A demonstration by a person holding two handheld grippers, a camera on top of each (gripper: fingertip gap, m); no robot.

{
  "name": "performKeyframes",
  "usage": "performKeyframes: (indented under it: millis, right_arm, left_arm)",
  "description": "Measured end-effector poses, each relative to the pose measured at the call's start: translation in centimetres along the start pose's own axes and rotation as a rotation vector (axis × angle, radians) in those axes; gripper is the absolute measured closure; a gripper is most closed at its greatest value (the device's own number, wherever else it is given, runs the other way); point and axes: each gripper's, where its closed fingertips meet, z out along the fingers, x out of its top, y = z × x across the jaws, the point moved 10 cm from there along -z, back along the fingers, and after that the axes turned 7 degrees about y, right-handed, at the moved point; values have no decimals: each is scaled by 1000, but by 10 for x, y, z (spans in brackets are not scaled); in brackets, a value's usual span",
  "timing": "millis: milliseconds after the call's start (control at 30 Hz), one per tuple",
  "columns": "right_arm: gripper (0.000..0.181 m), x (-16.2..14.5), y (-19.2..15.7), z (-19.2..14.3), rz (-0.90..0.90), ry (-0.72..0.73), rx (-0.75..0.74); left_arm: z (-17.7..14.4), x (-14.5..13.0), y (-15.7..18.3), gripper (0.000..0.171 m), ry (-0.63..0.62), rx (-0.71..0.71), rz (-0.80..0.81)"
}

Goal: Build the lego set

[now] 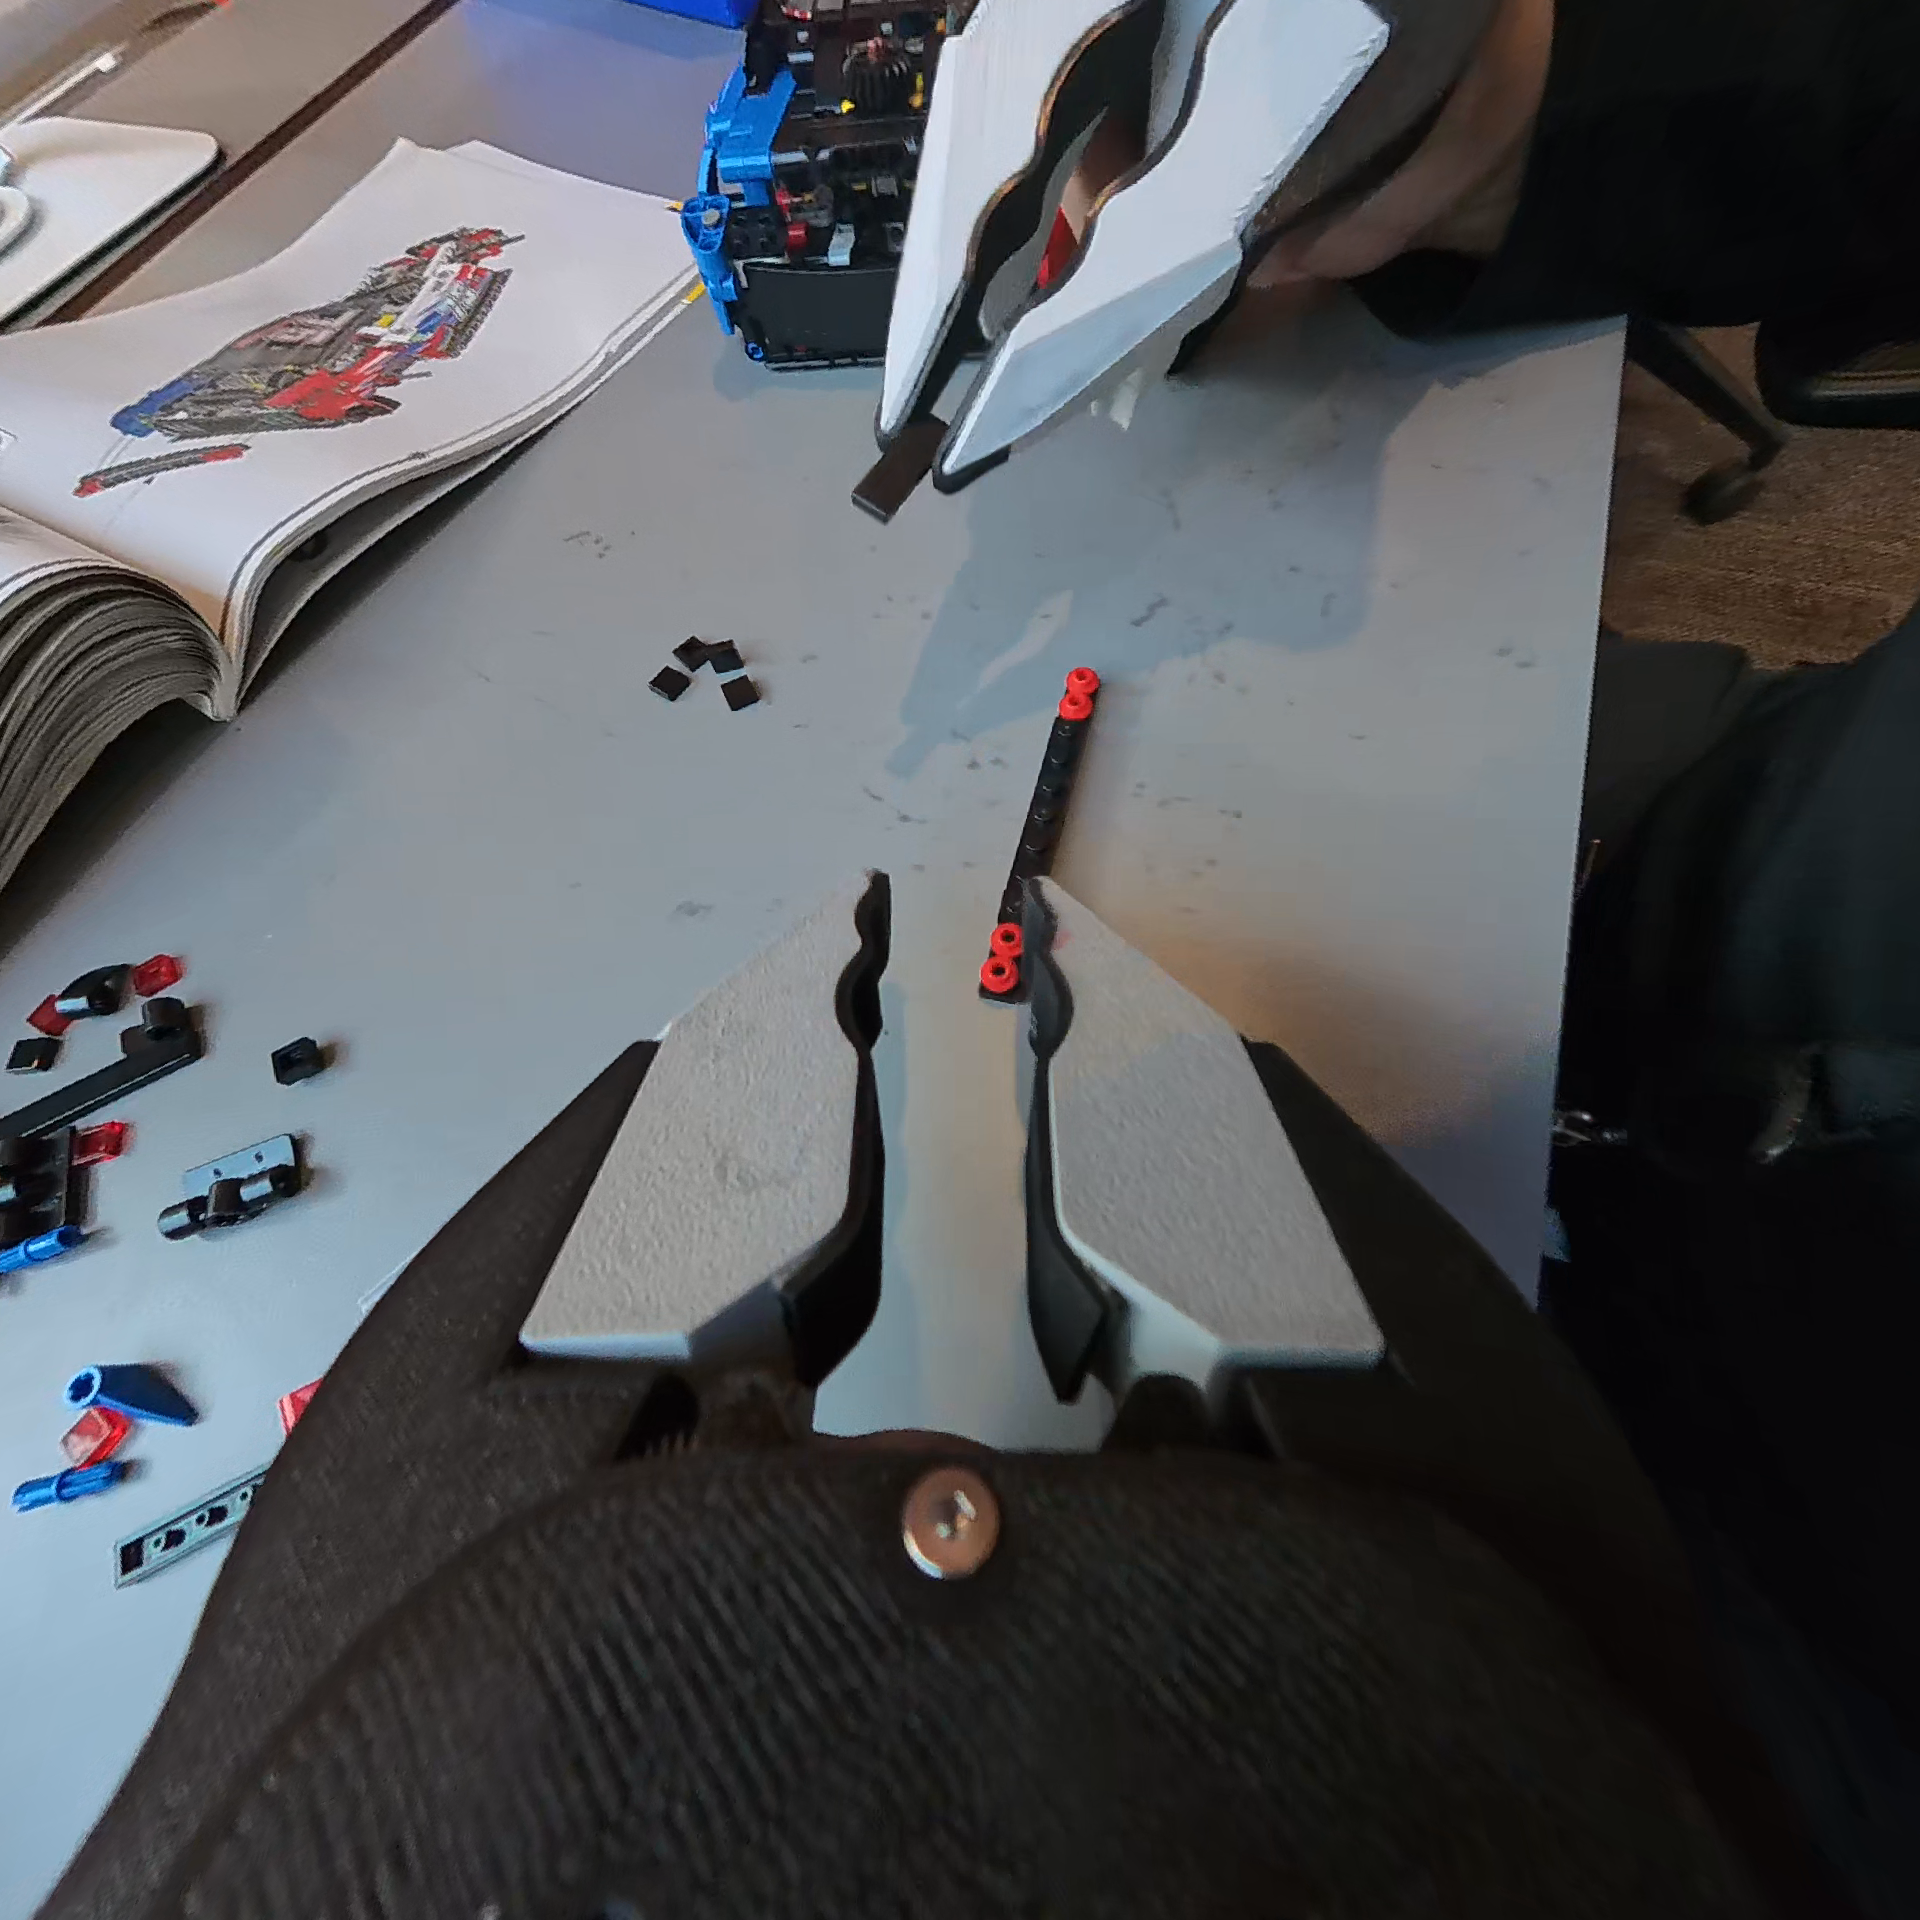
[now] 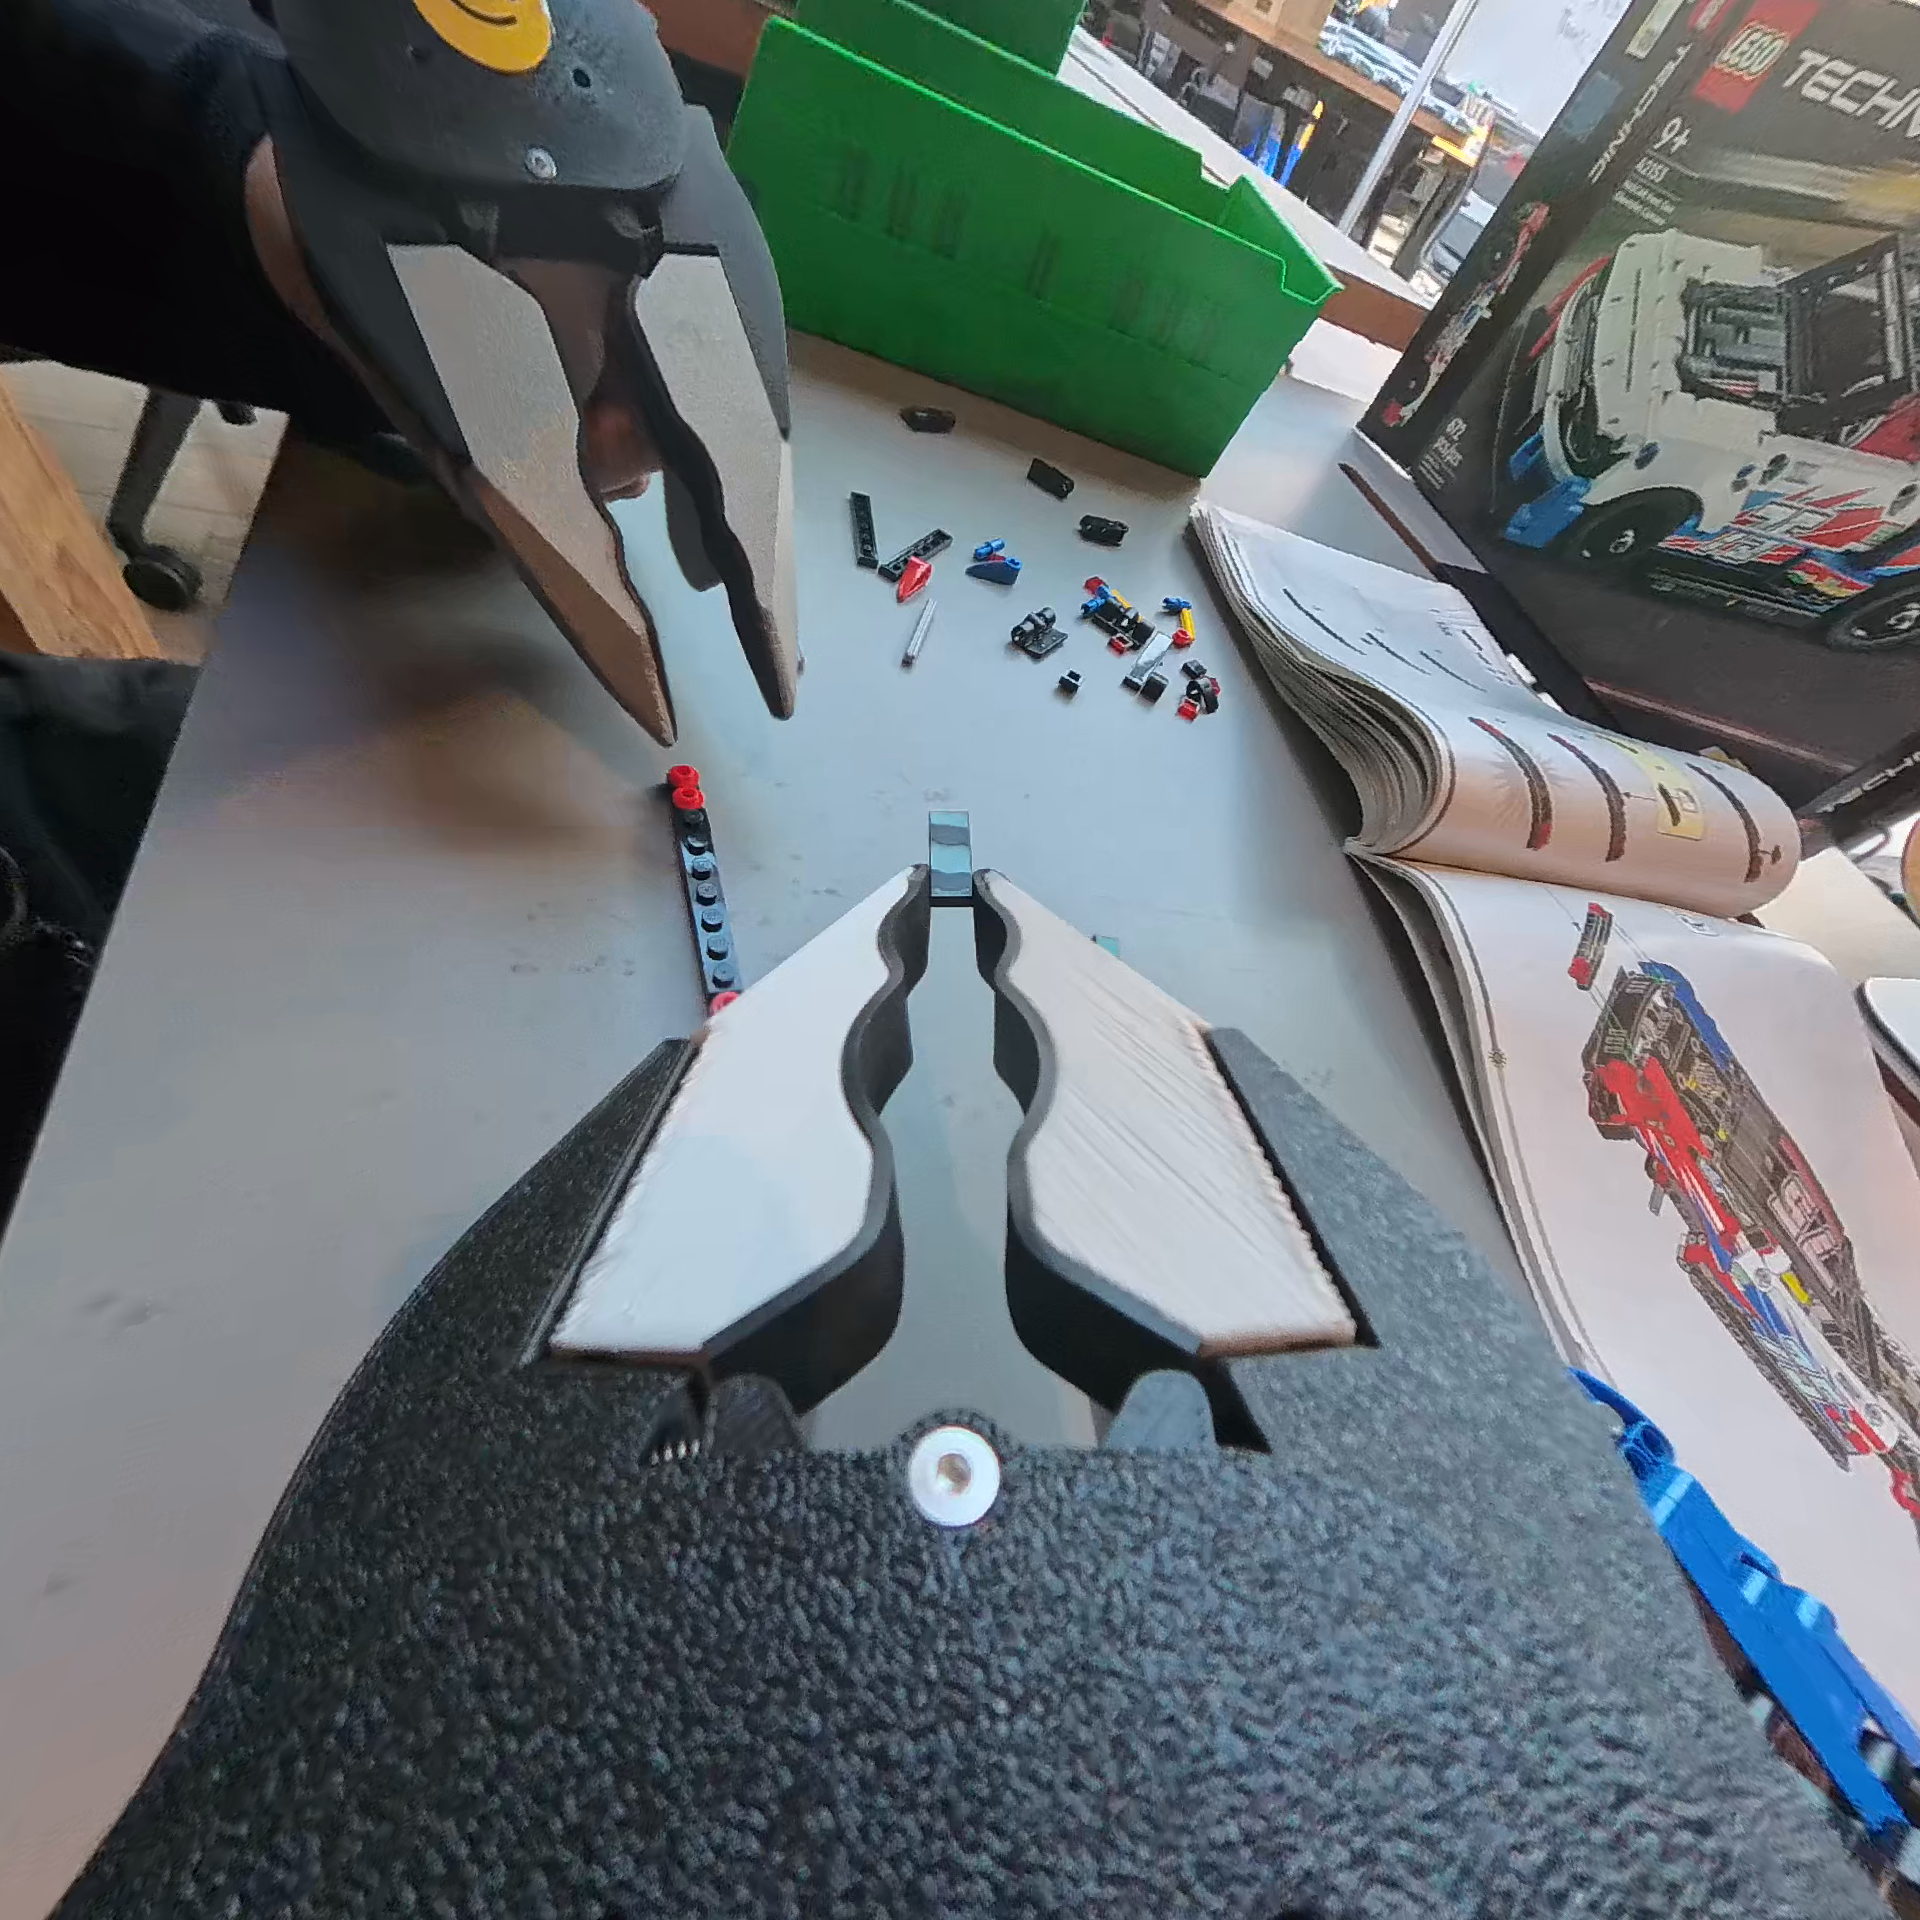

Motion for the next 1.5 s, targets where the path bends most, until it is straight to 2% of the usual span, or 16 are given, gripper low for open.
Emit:
performKeyframes:
  millis: [200,467,900,1500]
  right_arm:
    - [174,8,-9,2,62,69,121]
    - [174,10,-20,12,6,38,173]
    - [174,8,-29,19,-39,-12,214]
    - [174,8,-27,20,-9,-15,249]
  left_arm:
    - [4,0,1,148,-26,18,16]
    - [8,8,3,151,35,-2,8]
    - [18,19,13,160,131,-82,60]
    - [20,20,9,166,134,-139,-2]
